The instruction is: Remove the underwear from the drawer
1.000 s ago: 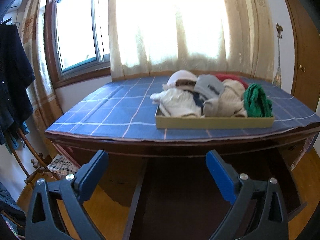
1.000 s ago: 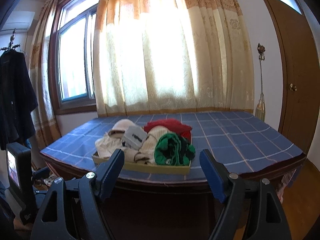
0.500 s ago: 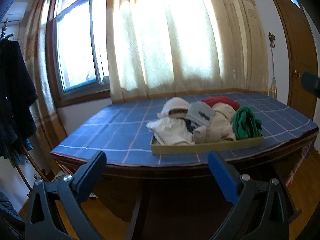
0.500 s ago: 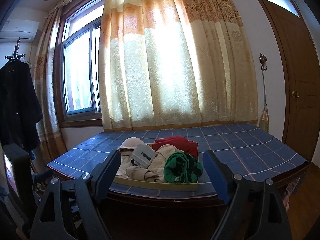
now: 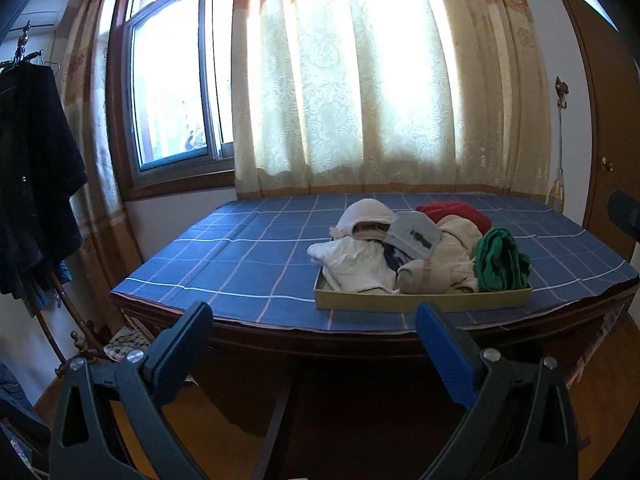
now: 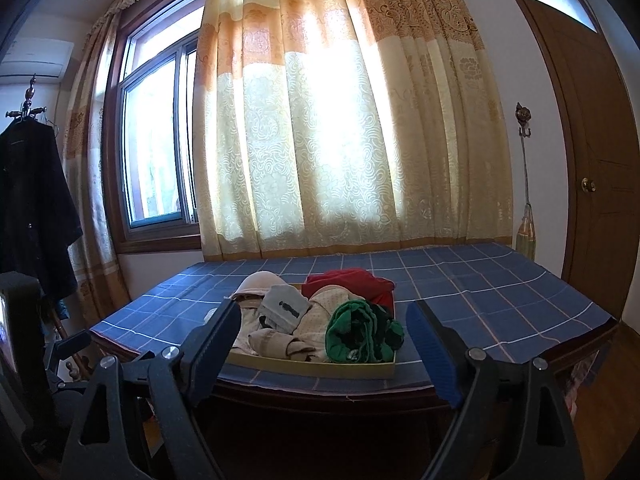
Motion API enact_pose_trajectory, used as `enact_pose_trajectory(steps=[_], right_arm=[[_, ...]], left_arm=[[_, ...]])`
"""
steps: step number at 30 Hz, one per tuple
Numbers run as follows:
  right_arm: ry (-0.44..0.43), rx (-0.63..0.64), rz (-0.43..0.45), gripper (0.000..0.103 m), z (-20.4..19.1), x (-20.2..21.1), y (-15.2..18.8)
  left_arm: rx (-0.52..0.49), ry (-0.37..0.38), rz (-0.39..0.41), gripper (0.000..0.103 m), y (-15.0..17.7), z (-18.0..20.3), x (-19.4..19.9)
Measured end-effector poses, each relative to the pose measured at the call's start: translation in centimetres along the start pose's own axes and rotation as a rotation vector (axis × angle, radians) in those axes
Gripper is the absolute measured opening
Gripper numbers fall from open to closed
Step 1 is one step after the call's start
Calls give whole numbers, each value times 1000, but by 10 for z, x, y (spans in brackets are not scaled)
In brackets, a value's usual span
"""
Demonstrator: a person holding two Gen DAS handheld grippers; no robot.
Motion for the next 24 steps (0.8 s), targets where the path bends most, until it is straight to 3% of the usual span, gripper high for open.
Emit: enact_pose_trajectory(steps=[8,24], right_arm=[[2,-36,-16,88,4,0,6],[6,-33,-7,88,3,3,6]], left_arm=[[-48,-18,49,103,-2,9,10],[-36,15,80,103,-5,11,18]])
Point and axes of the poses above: each gripper's, at about its wrist camera, not at the fingertips, and x roughly against the way its jaws point, z to its right, y to its underside, the point moved 2 cm from there along -x, roughly the way its jaws point, and after that the axes turned 6 degrees about y, right-handed, at the moved point
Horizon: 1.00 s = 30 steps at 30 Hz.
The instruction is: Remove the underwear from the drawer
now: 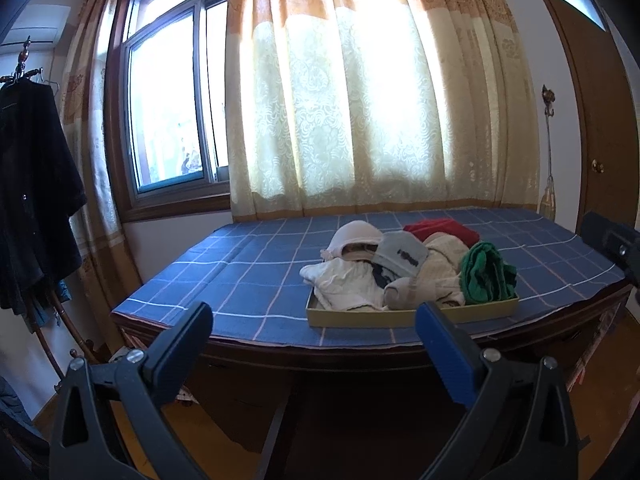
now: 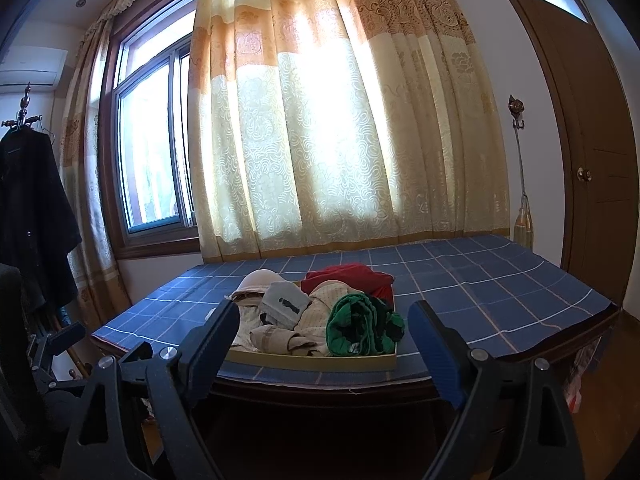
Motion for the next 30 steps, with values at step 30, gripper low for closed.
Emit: enact_pose_trajectory(steps=[30], right_arm=[[1,2,8,88,0,4,-1]], left_arm=[[28,62,20,103,-1,0,2]])
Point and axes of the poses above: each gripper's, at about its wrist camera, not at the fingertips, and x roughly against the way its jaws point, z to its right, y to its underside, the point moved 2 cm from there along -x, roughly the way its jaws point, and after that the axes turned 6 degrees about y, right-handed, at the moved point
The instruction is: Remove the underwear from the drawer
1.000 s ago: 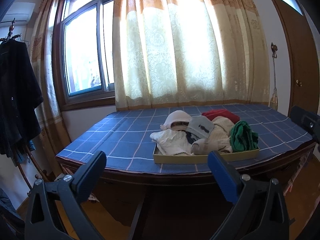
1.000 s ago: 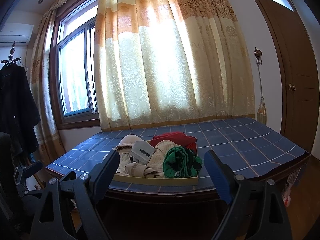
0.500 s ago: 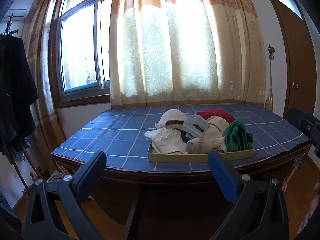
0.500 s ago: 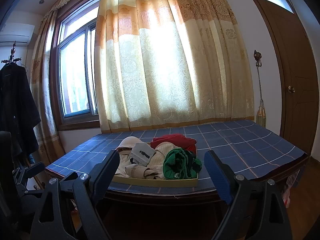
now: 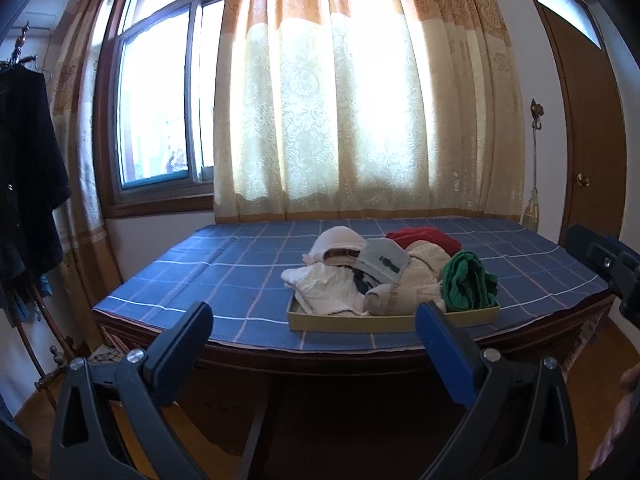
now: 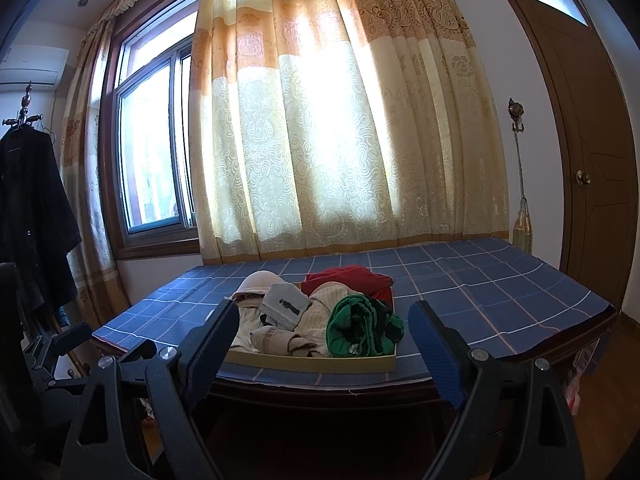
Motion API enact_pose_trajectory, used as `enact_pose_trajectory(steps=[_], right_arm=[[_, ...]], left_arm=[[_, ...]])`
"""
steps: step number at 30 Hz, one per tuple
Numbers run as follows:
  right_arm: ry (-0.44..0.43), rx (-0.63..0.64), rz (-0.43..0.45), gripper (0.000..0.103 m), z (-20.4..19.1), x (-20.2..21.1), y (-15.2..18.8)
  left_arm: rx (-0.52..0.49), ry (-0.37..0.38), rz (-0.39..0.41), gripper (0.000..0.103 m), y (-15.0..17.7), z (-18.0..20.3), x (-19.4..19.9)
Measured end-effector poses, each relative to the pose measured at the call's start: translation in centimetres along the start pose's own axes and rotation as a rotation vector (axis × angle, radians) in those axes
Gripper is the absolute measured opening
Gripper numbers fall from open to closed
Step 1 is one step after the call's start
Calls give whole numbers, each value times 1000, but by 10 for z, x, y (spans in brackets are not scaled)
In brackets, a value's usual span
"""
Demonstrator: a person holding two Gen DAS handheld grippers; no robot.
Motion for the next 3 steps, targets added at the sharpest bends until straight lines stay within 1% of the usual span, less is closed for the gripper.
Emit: enact_pose_trajectory(steps=[3], right_arm=[[4,2,-1,88,0,-1,0]], left_arm=[[-3,-15,-1,103,-2,0,-1]])
Point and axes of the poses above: each gripper's, at about its wrist camera, not at the fingertips, and x roughly against the way its jaws point, z to its right, y to its underside, the point moved 2 cm from there along -x, roughly the way its jaws point, and after that the axes turned 6 degrees about y, right-handed, at the moved point
